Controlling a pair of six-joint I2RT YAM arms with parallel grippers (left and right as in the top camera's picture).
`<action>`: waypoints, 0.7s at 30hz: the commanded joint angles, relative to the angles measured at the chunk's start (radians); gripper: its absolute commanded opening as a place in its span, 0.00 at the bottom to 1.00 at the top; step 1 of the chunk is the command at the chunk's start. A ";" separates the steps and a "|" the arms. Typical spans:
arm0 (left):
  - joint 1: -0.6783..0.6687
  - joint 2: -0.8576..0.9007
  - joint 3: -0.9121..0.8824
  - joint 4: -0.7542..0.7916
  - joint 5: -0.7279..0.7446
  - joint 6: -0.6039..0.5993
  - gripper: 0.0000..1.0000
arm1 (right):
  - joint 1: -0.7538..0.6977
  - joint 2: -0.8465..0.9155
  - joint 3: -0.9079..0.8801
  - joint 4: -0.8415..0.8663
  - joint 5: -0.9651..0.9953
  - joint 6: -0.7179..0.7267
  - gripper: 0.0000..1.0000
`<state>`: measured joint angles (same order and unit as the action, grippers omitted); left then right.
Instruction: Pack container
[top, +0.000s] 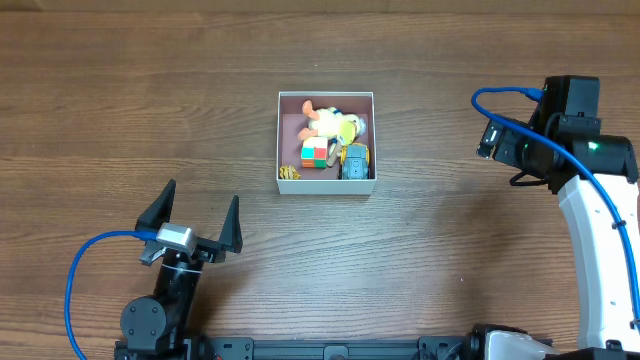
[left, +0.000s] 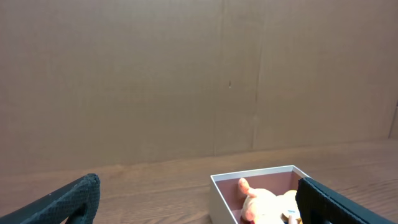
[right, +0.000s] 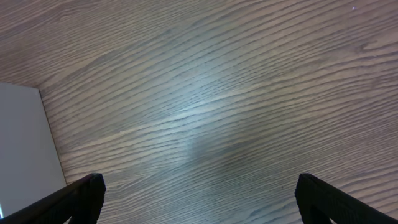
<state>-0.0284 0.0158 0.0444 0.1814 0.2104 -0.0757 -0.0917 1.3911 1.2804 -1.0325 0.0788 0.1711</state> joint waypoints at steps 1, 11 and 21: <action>0.009 -0.013 -0.032 -0.025 0.018 -0.005 1.00 | -0.004 -0.022 0.001 0.007 0.010 -0.004 1.00; 0.010 -0.013 -0.040 -0.238 0.002 0.008 1.00 | -0.004 -0.022 0.001 0.007 0.010 -0.004 1.00; 0.009 -0.011 -0.040 -0.237 0.000 0.009 1.00 | -0.004 -0.022 0.001 0.007 0.010 -0.004 1.00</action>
<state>-0.0254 0.0128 0.0082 -0.0563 0.2081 -0.0750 -0.0917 1.3911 1.2804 -1.0325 0.0792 0.1707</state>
